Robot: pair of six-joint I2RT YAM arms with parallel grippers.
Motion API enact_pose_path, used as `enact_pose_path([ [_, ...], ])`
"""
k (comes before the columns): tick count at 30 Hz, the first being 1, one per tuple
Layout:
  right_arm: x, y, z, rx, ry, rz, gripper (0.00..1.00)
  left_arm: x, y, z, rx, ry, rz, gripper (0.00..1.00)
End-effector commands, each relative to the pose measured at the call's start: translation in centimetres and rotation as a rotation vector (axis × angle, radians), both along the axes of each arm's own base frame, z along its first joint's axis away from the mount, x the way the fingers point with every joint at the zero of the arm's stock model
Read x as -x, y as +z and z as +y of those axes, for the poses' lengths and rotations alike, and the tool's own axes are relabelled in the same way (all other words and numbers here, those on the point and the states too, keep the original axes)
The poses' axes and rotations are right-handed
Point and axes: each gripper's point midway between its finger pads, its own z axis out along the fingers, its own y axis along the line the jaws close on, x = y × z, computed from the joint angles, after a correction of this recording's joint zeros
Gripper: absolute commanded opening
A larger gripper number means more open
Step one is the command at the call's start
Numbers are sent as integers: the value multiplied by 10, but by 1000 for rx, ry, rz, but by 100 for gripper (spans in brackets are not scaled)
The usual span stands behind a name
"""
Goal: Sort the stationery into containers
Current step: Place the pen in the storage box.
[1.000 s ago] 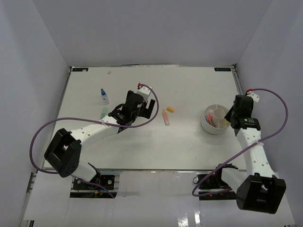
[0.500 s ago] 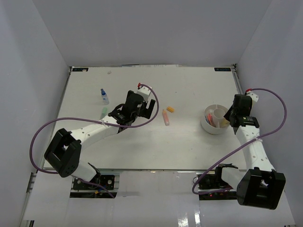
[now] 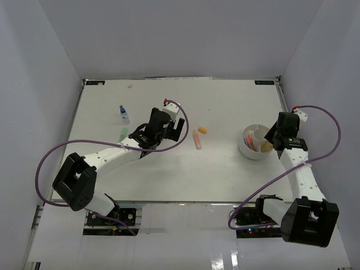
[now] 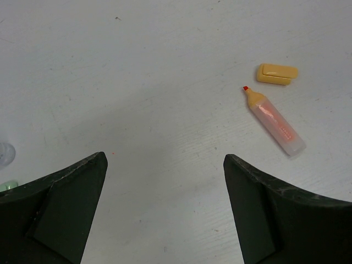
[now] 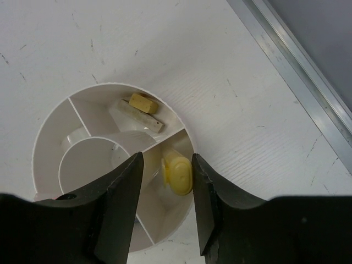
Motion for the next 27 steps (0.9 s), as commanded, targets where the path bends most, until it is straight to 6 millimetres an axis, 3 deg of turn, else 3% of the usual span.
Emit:
enact_pose_path([
  [1,-3,0,-6,13,-27,-25,47,0,18,-2,37,-5,-31,98],
  [5,-4,5,-7,19,-31,-38,52,0,17,-1,35,-5,-29,98],
  [11,-5,32,-10,49,-26,-100,79,0,16,-2,41,4,-20,98],
  [19,-3,78,-8,112,56,-162,98,-2,14,1,63,43,4,98],
  [22,-5,101,2,125,144,-216,94,-6,11,11,112,111,59,98],
  [27,-6,126,32,83,299,-303,91,-15,2,68,176,284,158,98],
])
